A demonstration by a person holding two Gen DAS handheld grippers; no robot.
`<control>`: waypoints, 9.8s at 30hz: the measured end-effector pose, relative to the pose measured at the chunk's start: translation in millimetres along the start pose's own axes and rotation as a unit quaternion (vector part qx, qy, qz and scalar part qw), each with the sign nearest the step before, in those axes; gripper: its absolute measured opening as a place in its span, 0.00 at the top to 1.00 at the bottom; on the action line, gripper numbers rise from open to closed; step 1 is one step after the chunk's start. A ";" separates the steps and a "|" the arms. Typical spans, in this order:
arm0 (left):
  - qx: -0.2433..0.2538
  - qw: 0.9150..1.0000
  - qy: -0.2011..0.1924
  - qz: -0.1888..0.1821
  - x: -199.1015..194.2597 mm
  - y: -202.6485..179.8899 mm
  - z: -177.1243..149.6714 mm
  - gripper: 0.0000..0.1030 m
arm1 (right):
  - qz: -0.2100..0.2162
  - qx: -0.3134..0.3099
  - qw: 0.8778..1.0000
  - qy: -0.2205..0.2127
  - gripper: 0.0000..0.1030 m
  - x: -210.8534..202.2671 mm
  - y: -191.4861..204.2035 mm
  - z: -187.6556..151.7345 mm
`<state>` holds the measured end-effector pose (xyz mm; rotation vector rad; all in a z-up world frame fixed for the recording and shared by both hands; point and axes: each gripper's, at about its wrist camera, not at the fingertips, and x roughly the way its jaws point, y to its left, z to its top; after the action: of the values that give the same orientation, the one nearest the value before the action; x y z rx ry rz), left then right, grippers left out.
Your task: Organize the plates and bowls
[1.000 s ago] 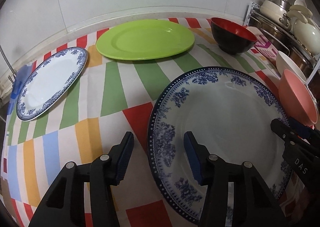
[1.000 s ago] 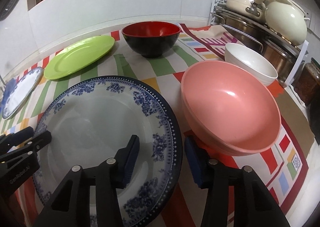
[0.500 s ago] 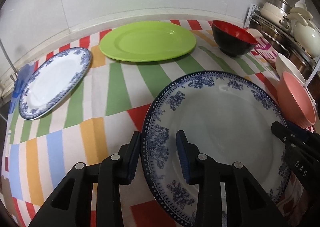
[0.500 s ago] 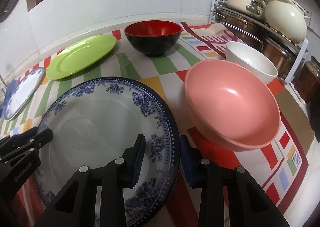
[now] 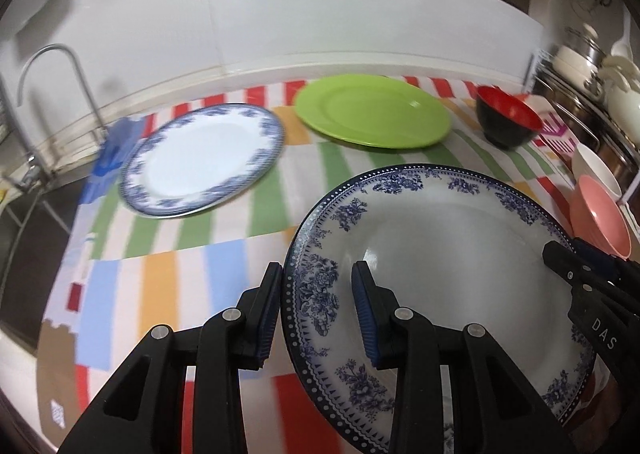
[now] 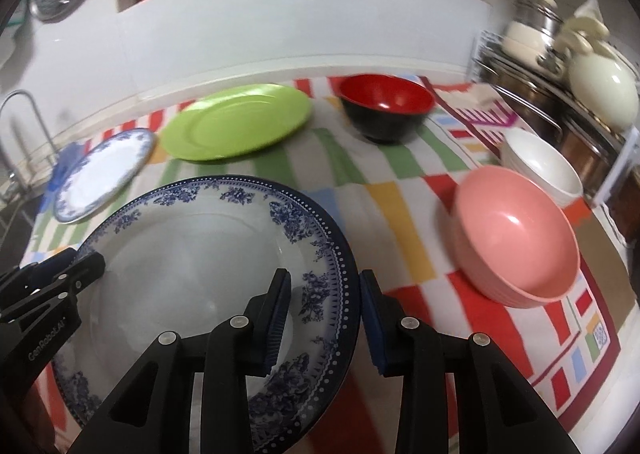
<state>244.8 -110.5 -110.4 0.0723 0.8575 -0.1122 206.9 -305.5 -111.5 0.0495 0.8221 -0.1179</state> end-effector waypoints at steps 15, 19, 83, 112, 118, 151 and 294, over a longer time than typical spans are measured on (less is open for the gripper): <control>-0.075 0.994 0.002 0.078 -35.1 92.5 -34.2 0.66 | 0.080 -0.084 0.993 -0.003 0.65 -14.6 97.4 -3.5; -0.088 0.992 0.007 0.093 -35.8 110.5 -42.5 0.66 | 0.095 -0.100 0.990 0.003 0.65 -13.0 117.2 -5.8; -0.075 0.978 -0.120 0.156 -96.9 167.5 5.5 0.10 | 0.109 -0.122 0.983 -0.084 0.35 -41.5 177.5 41.2; -0.070 0.981 -0.091 0.154 13.0 212.0 81.8 0.18 | 0.115 -0.120 0.983 -0.074 0.35 55.5 219.9 110.9; -0.068 0.985 -0.070 0.142 45.0 218.0 87.1 0.29 | 0.113 -0.121 0.985 -0.052 0.38 88.6 225.0 114.8; -0.022 0.996 0.069 0.053 143.5 227.4 108.5 0.61 | 0.103 -0.150 0.980 0.080 0.56 170.2 242.0 137.4; -0.020 0.998 0.040 0.031 -39.1 129.1 17.9 0.36 | 0.064 -0.113 0.991 0.041 0.51 -18.2 138.9 51.5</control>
<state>249.3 18.3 -66.8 0.0663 0.9369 -0.0338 249.3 -170.7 -63.3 -0.1066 0.9071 0.0997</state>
